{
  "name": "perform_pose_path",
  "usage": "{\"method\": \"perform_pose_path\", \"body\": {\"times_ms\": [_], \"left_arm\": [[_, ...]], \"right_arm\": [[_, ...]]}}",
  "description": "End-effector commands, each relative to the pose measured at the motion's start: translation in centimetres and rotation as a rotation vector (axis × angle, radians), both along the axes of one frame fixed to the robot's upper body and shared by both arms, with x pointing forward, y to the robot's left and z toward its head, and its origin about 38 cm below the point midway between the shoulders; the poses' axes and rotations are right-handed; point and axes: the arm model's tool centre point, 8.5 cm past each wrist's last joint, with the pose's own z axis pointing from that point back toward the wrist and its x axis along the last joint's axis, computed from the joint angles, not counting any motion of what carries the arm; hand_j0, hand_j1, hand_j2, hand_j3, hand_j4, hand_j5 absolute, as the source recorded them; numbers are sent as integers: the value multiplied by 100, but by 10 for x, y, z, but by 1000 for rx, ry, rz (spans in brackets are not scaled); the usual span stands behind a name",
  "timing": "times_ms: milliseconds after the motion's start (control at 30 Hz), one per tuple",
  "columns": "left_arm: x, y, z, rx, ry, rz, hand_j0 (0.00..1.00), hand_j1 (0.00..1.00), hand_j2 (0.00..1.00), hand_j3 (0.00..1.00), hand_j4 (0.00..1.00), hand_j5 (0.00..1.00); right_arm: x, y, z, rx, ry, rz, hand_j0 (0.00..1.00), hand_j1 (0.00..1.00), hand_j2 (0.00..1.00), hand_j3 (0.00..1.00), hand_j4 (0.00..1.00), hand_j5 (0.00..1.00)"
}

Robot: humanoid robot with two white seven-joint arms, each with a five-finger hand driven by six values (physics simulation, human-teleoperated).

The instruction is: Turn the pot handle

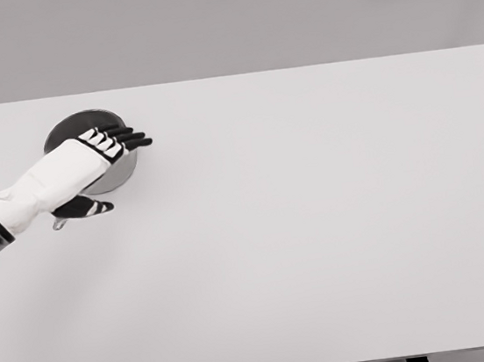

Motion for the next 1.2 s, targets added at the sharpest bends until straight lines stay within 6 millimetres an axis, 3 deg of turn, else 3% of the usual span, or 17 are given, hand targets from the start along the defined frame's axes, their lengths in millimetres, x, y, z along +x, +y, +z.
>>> {"method": "perform_pose_path", "body": {"times_ms": [0,100,333,567,1167], "left_arm": [[4,-2,-5,-38,15,37,100,100,100,100,100,100],[9,0,-6,-52,-17,106,100,100,100,100,100,100],[18,0,-31,-6,19,237,100,100,100,100,100,100],[15,-2,-47,44,-6,286,100,100,100,100,100,100],[13,9,-56,146,-29,353,100,100,100,100,100,100]], "right_arm": [[0,0,0,0,0,0,100,100,100,100,100,100],[0,0,0,0,-1,0,100,100,100,100,100,100],[0,0,0,0,0,0,100,100,100,100,100,100],[0,0,0,0,0,0,100,100,100,100,100,100],[0,0,0,0,0,0,100,100,100,100,100,100]]}}
